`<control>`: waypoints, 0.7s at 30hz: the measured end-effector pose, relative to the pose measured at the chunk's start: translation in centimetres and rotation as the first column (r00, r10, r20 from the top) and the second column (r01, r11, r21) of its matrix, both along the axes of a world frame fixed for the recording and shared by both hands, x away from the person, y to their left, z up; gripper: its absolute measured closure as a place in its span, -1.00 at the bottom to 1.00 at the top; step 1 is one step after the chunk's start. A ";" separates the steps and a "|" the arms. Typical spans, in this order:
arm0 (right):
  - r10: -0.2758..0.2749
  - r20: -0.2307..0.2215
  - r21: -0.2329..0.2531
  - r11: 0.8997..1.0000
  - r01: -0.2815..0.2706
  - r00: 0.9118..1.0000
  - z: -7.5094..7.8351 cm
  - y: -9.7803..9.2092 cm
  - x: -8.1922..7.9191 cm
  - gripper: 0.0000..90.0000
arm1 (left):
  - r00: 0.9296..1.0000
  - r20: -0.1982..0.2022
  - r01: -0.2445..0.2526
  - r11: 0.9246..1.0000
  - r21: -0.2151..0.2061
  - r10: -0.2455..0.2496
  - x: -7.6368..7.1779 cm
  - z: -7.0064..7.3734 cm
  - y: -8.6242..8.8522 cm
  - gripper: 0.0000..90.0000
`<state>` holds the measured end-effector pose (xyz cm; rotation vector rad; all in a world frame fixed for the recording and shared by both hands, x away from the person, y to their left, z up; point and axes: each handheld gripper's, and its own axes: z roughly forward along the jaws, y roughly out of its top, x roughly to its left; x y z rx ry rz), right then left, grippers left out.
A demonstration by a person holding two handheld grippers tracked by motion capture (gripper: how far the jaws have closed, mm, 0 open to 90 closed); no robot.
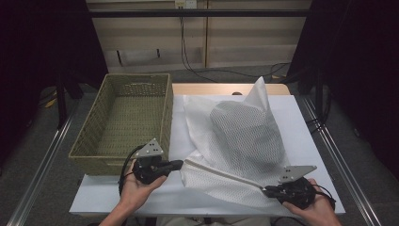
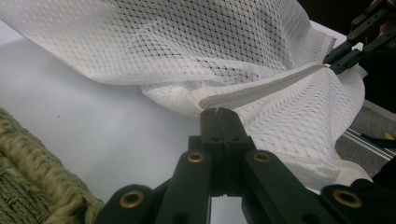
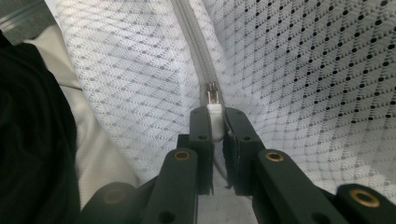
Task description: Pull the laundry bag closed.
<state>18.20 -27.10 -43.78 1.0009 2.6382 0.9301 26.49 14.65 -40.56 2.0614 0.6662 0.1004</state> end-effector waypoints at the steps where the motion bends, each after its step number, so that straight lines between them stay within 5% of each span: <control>1: 0.004 0.001 -0.002 1.000 -0.004 1.000 0.0 0.0 0.0 0.83 | 1.000 -0.001 0.001 1.000 0.006 -0.001 0.0 0.0 0.0 1.00; 21: -0.059 0.007 -0.048 0.997 0.059 0.998 -0.5 -2.1 -1.4 0.83 | 1.000 -0.006 -0.016 1.000 0.026 0.016 0.0 0.1 0.1 1.00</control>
